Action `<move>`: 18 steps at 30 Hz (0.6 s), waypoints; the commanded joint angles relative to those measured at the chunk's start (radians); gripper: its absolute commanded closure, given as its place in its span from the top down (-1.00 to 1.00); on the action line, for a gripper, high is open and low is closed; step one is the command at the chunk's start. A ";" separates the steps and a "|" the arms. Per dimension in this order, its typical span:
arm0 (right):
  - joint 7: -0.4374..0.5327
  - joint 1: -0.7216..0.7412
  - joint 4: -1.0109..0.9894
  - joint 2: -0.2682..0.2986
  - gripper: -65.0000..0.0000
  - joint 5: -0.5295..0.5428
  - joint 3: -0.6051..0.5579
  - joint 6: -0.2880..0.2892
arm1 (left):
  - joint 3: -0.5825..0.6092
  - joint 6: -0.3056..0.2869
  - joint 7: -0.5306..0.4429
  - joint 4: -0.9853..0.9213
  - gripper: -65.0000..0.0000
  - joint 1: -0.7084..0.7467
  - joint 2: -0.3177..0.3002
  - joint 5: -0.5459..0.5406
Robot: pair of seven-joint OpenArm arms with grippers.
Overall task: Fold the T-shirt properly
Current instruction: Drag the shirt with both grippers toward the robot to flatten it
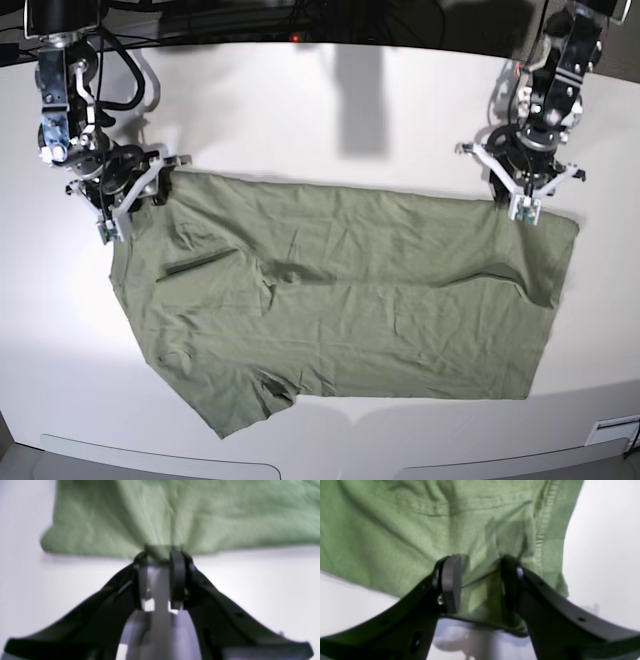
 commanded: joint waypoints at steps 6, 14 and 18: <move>-0.031 -0.119 0.065 0.011 -0.17 -0.014 0.000 0.014 | -0.085 -0.043 0.151 0.101 -0.51 0.171 -0.002 -0.014; -0.020 -0.093 0.096 0.005 -0.17 -0.013 0.000 0.006 | -0.126 -0.060 0.171 0.184 -0.51 0.013 -0.002 0.066; -0.026 -0.077 0.096 0.005 -0.17 0.011 0.000 0.006 | -0.126 -0.127 0.288 0.184 -0.51 -0.159 -0.002 0.066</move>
